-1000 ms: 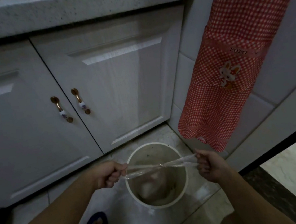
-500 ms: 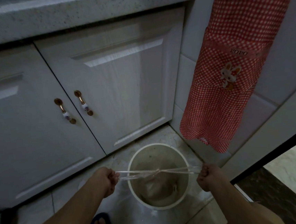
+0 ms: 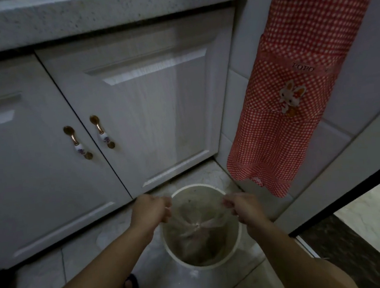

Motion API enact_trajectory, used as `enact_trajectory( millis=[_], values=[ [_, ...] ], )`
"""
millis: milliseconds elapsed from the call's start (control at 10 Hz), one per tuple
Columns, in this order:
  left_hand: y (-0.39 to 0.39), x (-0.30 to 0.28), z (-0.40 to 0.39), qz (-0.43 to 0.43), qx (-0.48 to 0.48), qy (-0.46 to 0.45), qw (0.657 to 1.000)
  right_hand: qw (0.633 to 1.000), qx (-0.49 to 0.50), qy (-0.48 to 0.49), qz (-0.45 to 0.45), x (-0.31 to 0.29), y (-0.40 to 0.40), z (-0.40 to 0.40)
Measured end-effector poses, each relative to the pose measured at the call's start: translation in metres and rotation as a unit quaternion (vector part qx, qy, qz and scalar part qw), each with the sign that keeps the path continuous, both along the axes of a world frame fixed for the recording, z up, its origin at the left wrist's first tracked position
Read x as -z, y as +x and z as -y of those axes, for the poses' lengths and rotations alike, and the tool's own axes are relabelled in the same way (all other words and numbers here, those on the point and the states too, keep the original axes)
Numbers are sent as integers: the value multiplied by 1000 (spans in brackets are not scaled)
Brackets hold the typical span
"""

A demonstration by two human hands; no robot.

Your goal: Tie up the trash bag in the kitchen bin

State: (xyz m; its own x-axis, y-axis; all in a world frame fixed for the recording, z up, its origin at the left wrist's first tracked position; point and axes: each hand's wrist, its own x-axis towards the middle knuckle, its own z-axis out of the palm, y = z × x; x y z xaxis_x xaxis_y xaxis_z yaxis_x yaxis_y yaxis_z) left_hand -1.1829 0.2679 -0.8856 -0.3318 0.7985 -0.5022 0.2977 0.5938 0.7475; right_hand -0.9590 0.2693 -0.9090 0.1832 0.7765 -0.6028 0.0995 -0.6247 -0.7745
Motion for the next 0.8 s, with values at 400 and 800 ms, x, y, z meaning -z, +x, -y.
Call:
enact_trajectory(
  millis=[400,800],
  values=[
    [34,-35,1,-186,330,34,925,917,-314,143,198,-50,-13,7],
    [40,-57,7,-393,442,49,805,921,-330,152,141,-52,7,8]
  ],
)
